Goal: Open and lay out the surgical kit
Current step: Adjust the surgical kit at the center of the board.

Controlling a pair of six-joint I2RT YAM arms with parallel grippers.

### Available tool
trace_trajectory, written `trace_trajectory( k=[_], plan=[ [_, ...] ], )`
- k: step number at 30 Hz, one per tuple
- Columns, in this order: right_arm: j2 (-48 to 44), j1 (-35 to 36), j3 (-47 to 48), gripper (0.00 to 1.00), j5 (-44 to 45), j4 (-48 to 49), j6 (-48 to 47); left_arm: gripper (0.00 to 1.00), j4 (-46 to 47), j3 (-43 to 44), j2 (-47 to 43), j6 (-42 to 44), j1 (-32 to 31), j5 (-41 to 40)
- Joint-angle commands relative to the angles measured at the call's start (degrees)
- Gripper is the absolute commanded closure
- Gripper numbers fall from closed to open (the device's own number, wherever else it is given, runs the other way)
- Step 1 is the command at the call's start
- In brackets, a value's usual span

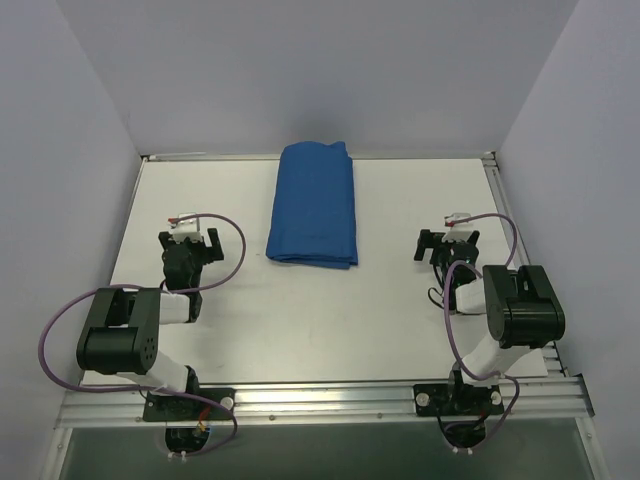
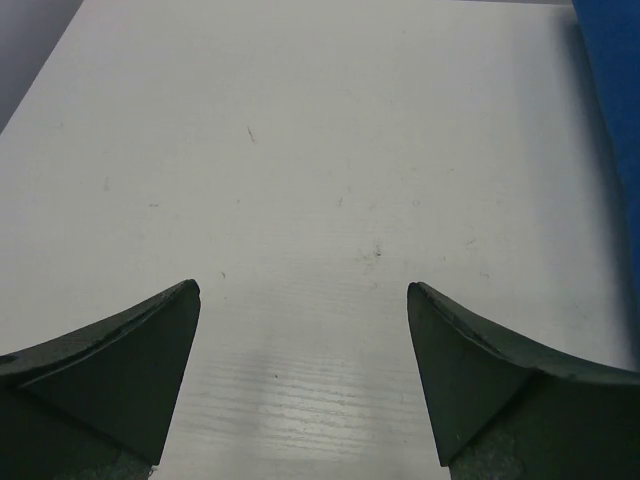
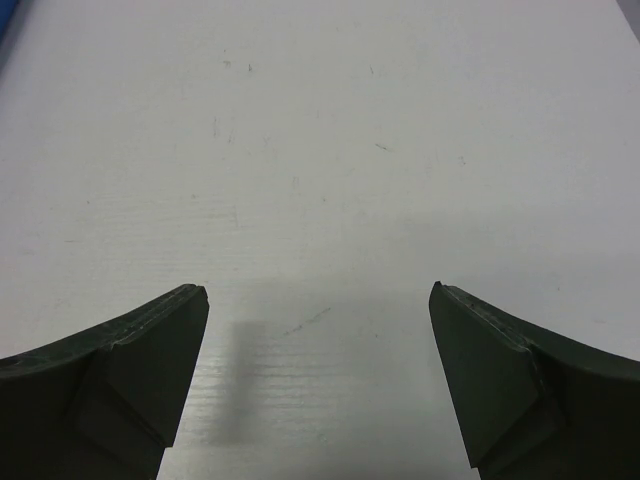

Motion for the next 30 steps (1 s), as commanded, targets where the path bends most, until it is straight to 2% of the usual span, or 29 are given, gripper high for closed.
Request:
trace_trajectory(
  k=[1, 6, 8, 9, 11, 12, 13, 14, 15, 16, 17, 18, 19, 20, 21, 22, 23, 24, 26, 27, 29, 30],
  plan=[
    [-1.3, 0.0, 0.9, 0.00, 1.6, 8.8, -1.4, 0.06, 1.3, 1.9, -0.3, 1.3, 0.1, -0.7],
    [-1.2, 0.0, 0.8, 0.00, 1.5, 9.2, -1.0, 0.06, 1.6, 1.6, -0.6, 1.4, 0.2, -1.4],
    [-1.2, 0.0, 0.9, 0.00, 1.5, 9.2, -1.0, 0.06, -1.0, 2.1, -3.0, 1.3, 0.1, -2.3],
    [-1.2, 0.1, 0.9, 0.00, 1.5, 9.2, -1.0, 0.06, -2.8, 2.5, -4.2, 1.3, -0.2, -3.8],
    [-1.8, 0.6, 1.6, 0.00, 7.6, 7.1, 0.2, 0.06, -9.7, 4.6, -8.9, 1.1, -0.8, -5.9],
    [-3.2, 1.1, 2.1, 0.00, 9.7, 4.6, 0.3, 0.06, -16.2, 5.8, -11.9, 0.6, -1.2, -8.6],
    [-5.5, 1.1, 4.5, 0.00, 11.6, 0.5, 0.3, 0.06, -20.2, 7.5, -13.2, -0.4, -1.2, -10.4],
    [-10.3, 3.7, 7.2, 0.00, 16.2, -14.2, 0.3, 0.06, -24.1, 11.1, -14.6, -3.9, -1.2, -12.3],
    [-11.6, 4.8, 10.9, 0.00, 18.7, -21.8, 2.1, 0.06, -31.6, 12.9, -16.2, -6.4, -1.1, -14.9],
    [-12.3, 5.3, 18.7, 0.00, 20.3, -28.8, 4.4, 0.06, -36.5, 15.0, -16.9, -9.8, -1.0, -19.9],
    [-12.2, 5.3, 22.8, 0.00, 18.4, -40.6, 11.0, 0.06, -42.2, 20.5, -17.6, -18.8, -0.9, -22.3],
    [-11.5, 4.9, 26.5, 0.00, 14.8, -45.0, 13.8, 0.06, -55.8, 23.6, -18.4, -24.3, -0.1, -23.8],
    [-8.4, 4.3, 33.0, 0.00, 11.3, -51.6, 16.8, 0.06, -61.9, 26.7, -18.5, -29.3, 0.9, -22.4],
    [-5.9, 2.9, 36.2, 0.00, -1.1, -53.2, 20.8, 0.06, -65.8, 31.1, -18.3, -32.9, 2.3, -17.3],
    [-3.4, 2.4, 39.7, 0.00, -8.1, -54.9, 20.8, 0.06, -67.0, 32.3, -17.3, -32.4, 5.5, -9.7],
    [-0.5, 2.7, 43.8, 0.00, -11.1, -57.6, 21.8, 0.06, -65.8, 32.5, -17.3, -31.7, 6.9, 1.9],
    [4.0, 3.2, 49.8, 0.00, -13.5, -59.8, 22.8, 0.06, -63.5, 32.0, -17.7, -29.9, 6.7, 6.1],
    [5.4, 3.8, 51.4, 0.00, -18.6, -58.9, 25.5, 0.06, -55.4, 30.1, -17.9, -29.3, 6.9, 11.8],
    [10.5, 4.2, 56.0, 0.01, -22.9, -55.4, 29.4, 0.06, -52.2, 29.7, -16.0, -34.7, 8.3, 17.8],
    [12.7, 5.0, 58.6, 0.05, -27.4, -55.5, 31.3, 0.06, -50.9, 31.1, -11.8, -36.1, 9.0, 20.5],
    [19.8, 6.5, 64.0, 0.09, -31.2, -59.2, 31.2, 0.06, -50.7, 34.2, -6.4, -37.3, 10.1, 29.0],
    [21.5, 7.4, 68.3, 0.10, -32.3, -60.3, 30.7, 0.06, -51.1, 36.0, -1.7, -36.9, 9.8, 30.7]
  ],
)
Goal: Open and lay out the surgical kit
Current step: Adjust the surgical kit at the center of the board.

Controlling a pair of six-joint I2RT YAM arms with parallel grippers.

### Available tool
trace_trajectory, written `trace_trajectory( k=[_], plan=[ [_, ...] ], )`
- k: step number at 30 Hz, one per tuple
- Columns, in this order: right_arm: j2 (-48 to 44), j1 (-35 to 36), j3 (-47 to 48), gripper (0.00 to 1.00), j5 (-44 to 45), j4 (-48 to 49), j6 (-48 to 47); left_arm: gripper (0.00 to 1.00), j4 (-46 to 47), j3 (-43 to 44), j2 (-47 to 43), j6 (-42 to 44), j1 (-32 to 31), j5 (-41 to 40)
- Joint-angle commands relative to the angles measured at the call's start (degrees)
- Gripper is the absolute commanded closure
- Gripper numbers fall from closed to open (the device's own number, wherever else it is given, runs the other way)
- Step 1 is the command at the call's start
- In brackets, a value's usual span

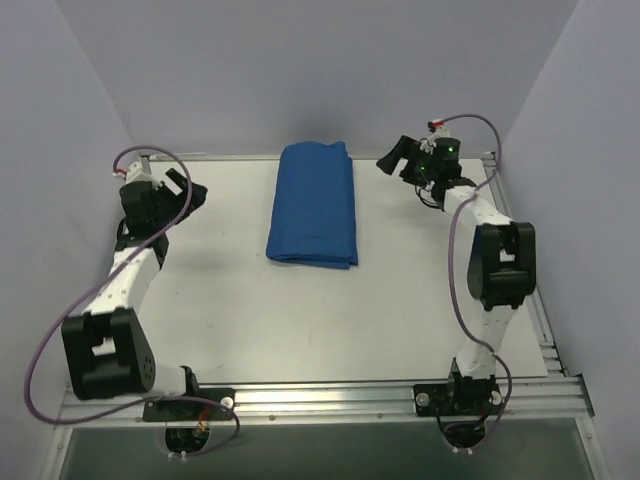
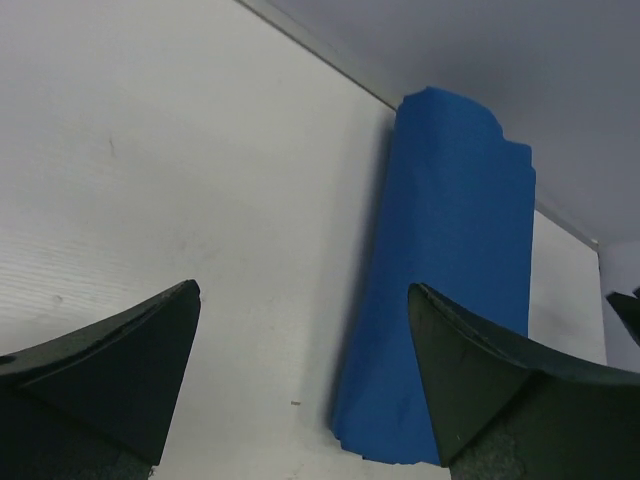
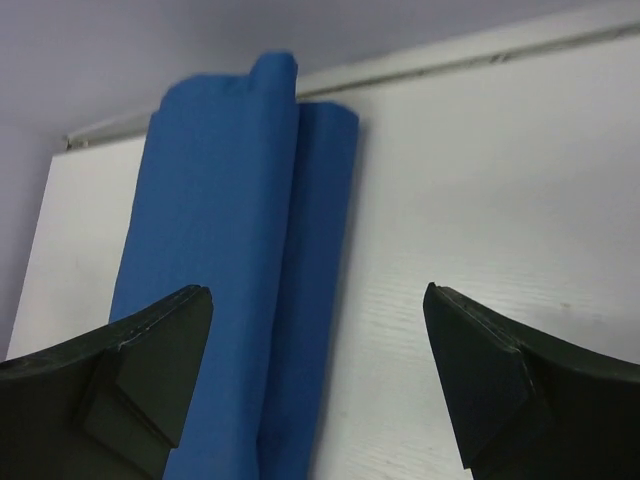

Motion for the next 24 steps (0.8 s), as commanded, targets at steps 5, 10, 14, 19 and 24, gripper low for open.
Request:
trace_trajectory(
  k=[5, 10, 14, 19, 24],
  plan=[
    [12.3, 5.9, 10.2, 0.08, -13.4, -7.3, 4.1, 0.02, 0.3, 11.2, 17.9, -3.6, -1.4, 21.8],
    [16.6, 7.0, 10.2, 0.08, -15.9, -4.2, 6.0, 0.20, -2.1, 19.2, 30.0, -4.4, -3.7, 28.6],
    [18.8, 7.7, 10.1, 0.09, -16.2, -4.3, 6.4, 0.17, -1.8, 23.0, 36.1, -5.0, -6.6, 29.1],
    [19.8, 7.9, 9.3, 0.14, -15.9, -5.3, 6.3, 0.28, -7.0, 31.7, 46.7, -5.9, -11.3, 30.0],
    [20.3, 8.0, 9.4, 0.31, -16.7, -8.6, 5.6, 0.44, -9.1, 32.3, 49.5, -7.3, -14.3, 30.5]
  ],
)
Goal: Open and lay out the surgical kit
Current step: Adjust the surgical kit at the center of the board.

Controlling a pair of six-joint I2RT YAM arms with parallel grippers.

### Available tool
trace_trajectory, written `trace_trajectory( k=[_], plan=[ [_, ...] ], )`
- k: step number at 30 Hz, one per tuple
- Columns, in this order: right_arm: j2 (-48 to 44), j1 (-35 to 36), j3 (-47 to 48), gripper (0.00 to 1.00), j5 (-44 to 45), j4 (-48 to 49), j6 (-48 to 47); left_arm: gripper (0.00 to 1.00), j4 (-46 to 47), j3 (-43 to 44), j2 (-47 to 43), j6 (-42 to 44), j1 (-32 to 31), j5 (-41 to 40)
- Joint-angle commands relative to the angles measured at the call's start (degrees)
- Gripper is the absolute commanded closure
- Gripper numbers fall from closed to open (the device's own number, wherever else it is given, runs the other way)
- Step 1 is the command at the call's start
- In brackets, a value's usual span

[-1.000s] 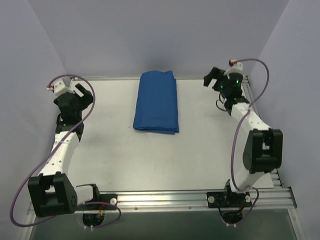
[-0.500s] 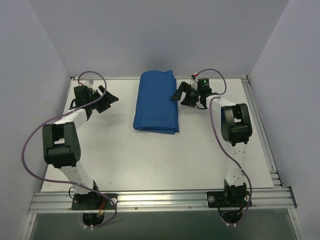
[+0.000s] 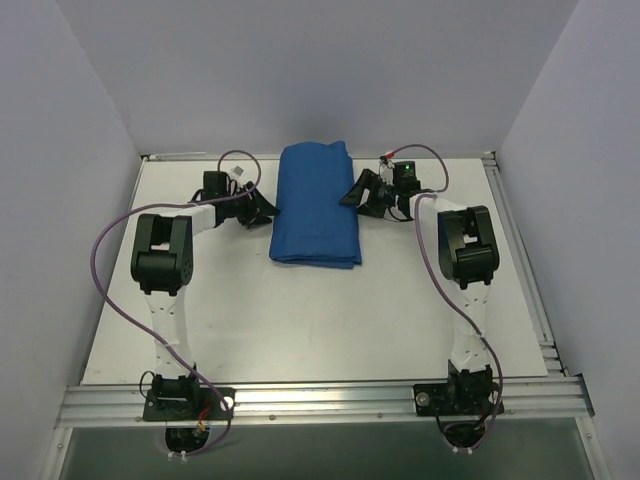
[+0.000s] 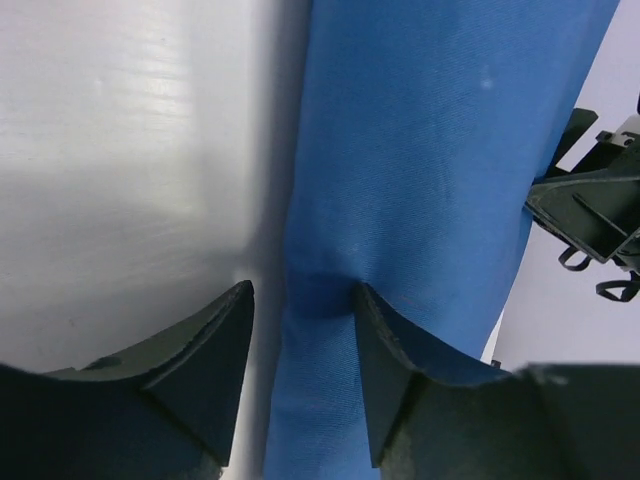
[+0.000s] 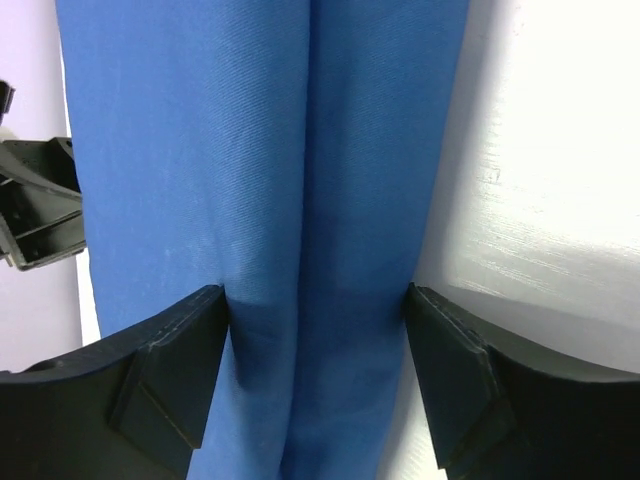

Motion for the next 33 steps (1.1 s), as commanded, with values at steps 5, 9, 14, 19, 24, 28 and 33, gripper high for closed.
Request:
trace_trajectory(
  k=[5, 9, 14, 19, 24, 28, 33],
  plan=[
    [-1.7, 0.4, -0.6, 0.45, -2.8, -4.5, -1.5, 0.65, 1.5, -4.3, -1.2, -2.1, -3.8, 4.5],
    [-4.4, 0.4, -3.9, 0.60, -3.3, -5.0, -2.3, 0.73, 0.2, -8.1, -3.2, -2.3, -4.6, 4.0],
    [-9.6, 0.8, -12.2, 0.68, -3.6, -3.5, -2.4, 0.78, -0.8, -11.6, -6.9, -1.3, -5.8, 3.1],
    [-16.3, 0.9, -19.8, 0.68, -2.5, -2.9, -2.5, 0.81, -3.0, -17.5, -12.1, -1.9, -6.6, 1.9],
    [-19.0, 0.1, -19.6, 0.45, -0.2, -8.7, -6.9, 0.81, -2.3, -23.3, -18.2, -3.4, -7.7, 0.5],
    [-24.3, -0.2, -16.8, 0.20, 6.3, -22.9, -13.4, 0.53, -7.0, -26.4, -25.0, -2.3, -7.1, -6.3],
    [-36.0, 0.4, -23.0, 0.15, 6.3, -31.1, -12.8, 0.40, -24.7, -19.9, -37.2, 7.4, -7.6, -20.2]
  ],
)
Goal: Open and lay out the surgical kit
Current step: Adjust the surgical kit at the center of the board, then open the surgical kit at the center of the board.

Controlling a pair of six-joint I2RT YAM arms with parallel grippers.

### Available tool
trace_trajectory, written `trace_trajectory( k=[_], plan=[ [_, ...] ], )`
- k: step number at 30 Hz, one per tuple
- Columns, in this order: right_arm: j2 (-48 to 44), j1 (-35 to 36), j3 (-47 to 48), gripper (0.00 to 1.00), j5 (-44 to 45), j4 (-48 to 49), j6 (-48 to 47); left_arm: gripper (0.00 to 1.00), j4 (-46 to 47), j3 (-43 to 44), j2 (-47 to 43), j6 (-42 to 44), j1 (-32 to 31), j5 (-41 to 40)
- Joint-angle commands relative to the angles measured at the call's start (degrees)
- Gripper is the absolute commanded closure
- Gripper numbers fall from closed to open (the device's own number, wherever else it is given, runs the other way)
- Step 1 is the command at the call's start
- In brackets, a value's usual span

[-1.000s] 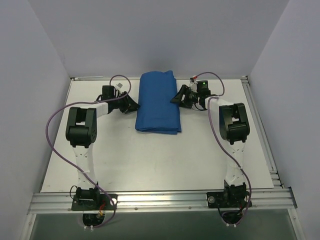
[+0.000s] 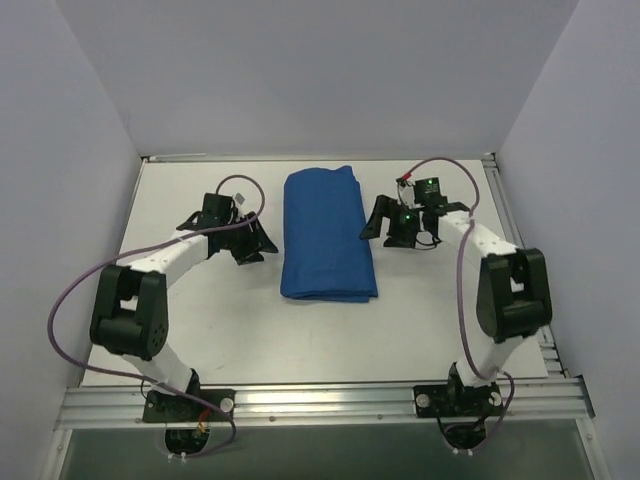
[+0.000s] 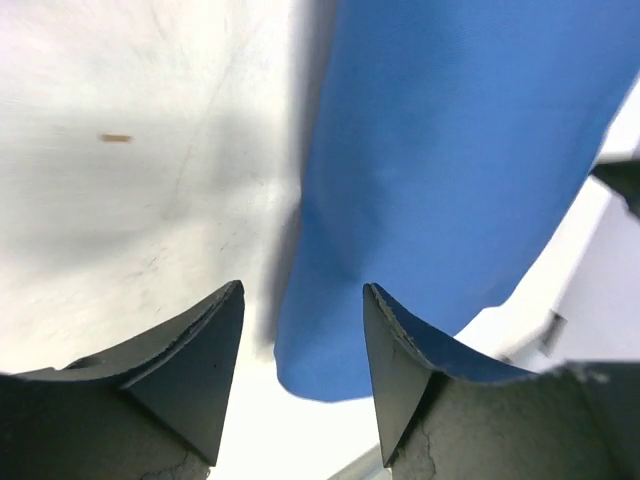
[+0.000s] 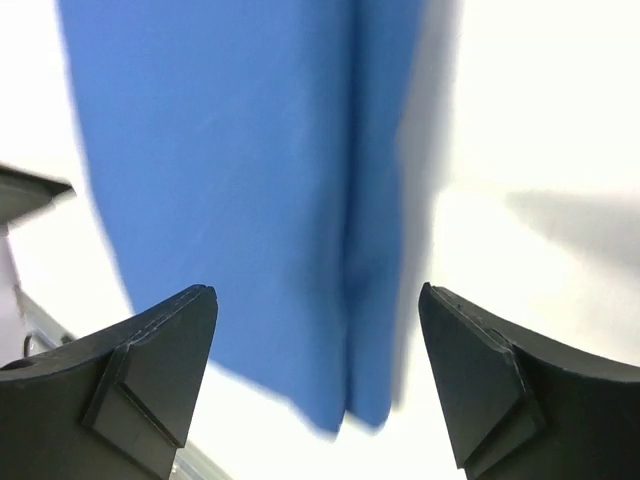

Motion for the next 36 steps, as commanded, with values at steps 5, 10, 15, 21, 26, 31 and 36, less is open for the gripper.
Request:
trace_trajectory(
  k=[5, 10, 15, 21, 26, 31, 36],
  plan=[
    [-15.6, 0.9, -9.4, 0.24, -3.1, -5.7, 1.0, 0.36, -15.0, 9.3, -14.9, 9.5, -2.2, -14.2],
    [-12.5, 0.9, -8.0, 0.27, -3.1, -5.2, -0.5, 0.33, -17.1, 10.7, -18.7, 10.1, -5.6, -14.0],
    [-7.7, 0.9, -5.9, 0.31, -2.9, -3.7, -1.7, 0.37, -16.4, 8.7, -23.8, 8.6, -7.4, -14.3],
    [-5.7, 1.6, -4.5, 0.37, -3.7, -2.8, -1.5, 0.44, -18.5, 8.3, -25.5, 9.0, -7.6, -13.9],
    [-5.1, 2.8, -4.1, 0.45, -3.8, -2.4, -1.2, 0.47, -18.6, 7.6, -26.2, 8.6, -7.6, -13.9],
    [-4.1, 5.1, -3.5, 0.51, -3.8, -1.5, -0.1, 0.49, -19.1, 7.9, -26.5, 8.5, -7.6, -14.1],
    [-2.6, 6.8, -0.2, 0.77, -1.8, -2.9, -0.4, 0.50, -20.4, 8.6, -26.6, 8.9, -7.6, -13.7]
  ],
)
